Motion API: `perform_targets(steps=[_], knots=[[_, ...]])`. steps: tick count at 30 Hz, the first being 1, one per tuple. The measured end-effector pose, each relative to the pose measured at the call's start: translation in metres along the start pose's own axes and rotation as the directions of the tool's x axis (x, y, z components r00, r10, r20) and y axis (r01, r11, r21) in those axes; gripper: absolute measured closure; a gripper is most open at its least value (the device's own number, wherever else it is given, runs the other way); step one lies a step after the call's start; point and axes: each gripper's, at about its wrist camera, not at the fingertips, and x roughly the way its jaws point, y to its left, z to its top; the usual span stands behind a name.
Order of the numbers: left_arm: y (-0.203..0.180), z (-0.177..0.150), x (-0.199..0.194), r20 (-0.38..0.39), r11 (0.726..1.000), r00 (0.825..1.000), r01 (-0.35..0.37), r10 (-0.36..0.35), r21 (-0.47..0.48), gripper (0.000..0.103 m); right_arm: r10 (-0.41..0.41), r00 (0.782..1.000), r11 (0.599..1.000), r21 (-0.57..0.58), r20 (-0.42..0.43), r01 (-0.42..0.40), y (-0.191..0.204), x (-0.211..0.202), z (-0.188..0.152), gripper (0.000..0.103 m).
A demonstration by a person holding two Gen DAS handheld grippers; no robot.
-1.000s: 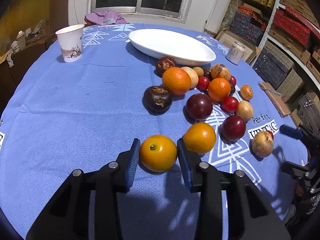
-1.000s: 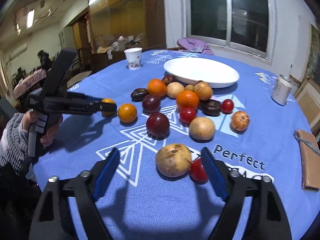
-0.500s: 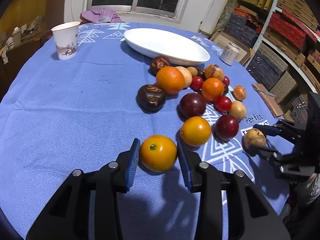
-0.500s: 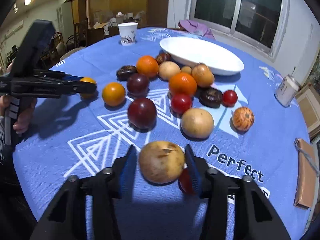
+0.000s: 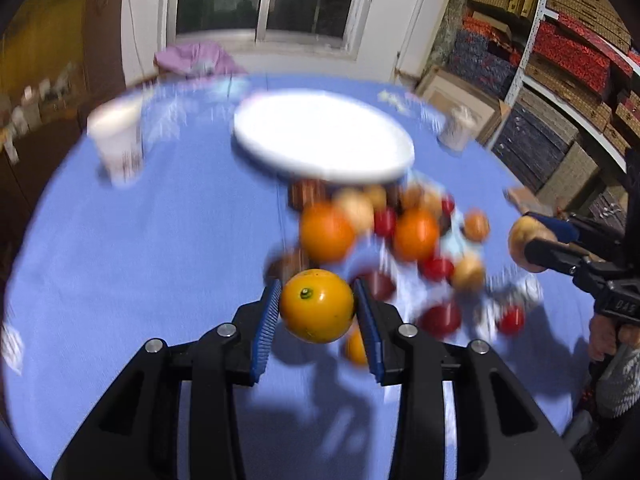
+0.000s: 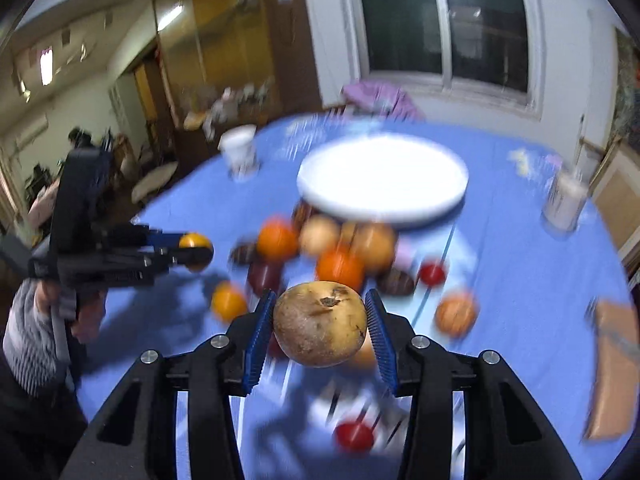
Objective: Organize fruits
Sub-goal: 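Carry both fruits onto the white plate and open both tools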
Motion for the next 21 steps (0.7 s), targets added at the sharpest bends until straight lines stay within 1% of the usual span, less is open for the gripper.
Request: perform_targets(steps=[1,4,6,7,9,10,13,15,16,17,19,20,21], knots=[[-0.001,0.011,0.0,0.016,1.0,1.0,-0.008,0.008,0.0,0.066,-0.002,1.0,1.0,0.01,0.018,0.001,-0.004,0.002,0.013,0.056],[-0.009,0.067,0.015,0.068,1.0,0.998,-0.019,0.019,-0.001,0.065,-0.028,0.998,0.998,0.062,0.053,0.025,-0.024,0.025,0.056,0.056],[-0.012,0.091,0.037,0.069,0.999,0.997,-0.038,0.039,-0.009,0.065,-0.055,0.998,0.995,0.087,0.044,0.051,-0.037,0.05,0.073,0.056],[-0.013,0.099,0.047,0.062,0.999,0.997,-0.04,0.041,-0.016,0.065,-0.07,0.997,0.992,0.11,0.027,0.066,-0.046,0.069,0.08,0.056],[-0.008,0.111,0.077,0.029,0.998,0.999,-0.043,0.044,-0.05,0.065,-0.093,0.996,0.987,0.13,-0.013,0.094,-0.058,0.099,0.087,0.056],[-0.007,0.113,0.085,0.017,0.997,0.999,-0.044,0.045,-0.055,0.065,-0.1,0.994,0.986,0.132,-0.037,0.104,-0.063,0.116,0.088,0.056],[0.002,0.112,0.117,-0.036,0.995,0.996,-0.078,0.076,-0.058,0.065,-0.123,0.99,0.982,0.136,-0.07,0.132,-0.073,0.143,0.088,0.056],[0.006,0.107,0.128,-0.053,0.996,0.996,-0.074,0.071,-0.052,0.065,-0.13,0.988,0.982,0.128,-0.081,0.14,-0.073,0.153,0.086,0.056],[0.008,0.106,0.13,-0.058,0.996,0.996,-0.07,0.066,-0.052,0.063,-0.136,0.987,0.981,0.124,-0.086,0.146,-0.075,0.158,0.085,0.055],[0.01,0.105,0.132,-0.058,0.997,0.997,-0.061,0.058,-0.054,0.05,-0.141,0.986,0.981,0.123,-0.087,0.151,-0.076,0.159,0.084,0.055],[0.011,0.106,0.128,-0.032,0.996,0.997,-0.067,0.065,-0.056,0.033,-0.142,0.987,0.98,0.128,-0.079,0.151,-0.077,0.157,0.082,0.054],[0.011,0.107,0.125,-0.012,0.996,0.997,-0.074,0.073,-0.053,0.033,-0.142,0.987,0.98,0.131,-0.076,0.151,-0.078,0.155,0.082,0.053],[0.011,0.108,0.123,-0.01,0.996,0.997,-0.071,0.071,-0.046,0.033,-0.138,0.988,0.98,0.135,-0.074,0.147,-0.079,0.153,0.083,0.053]])
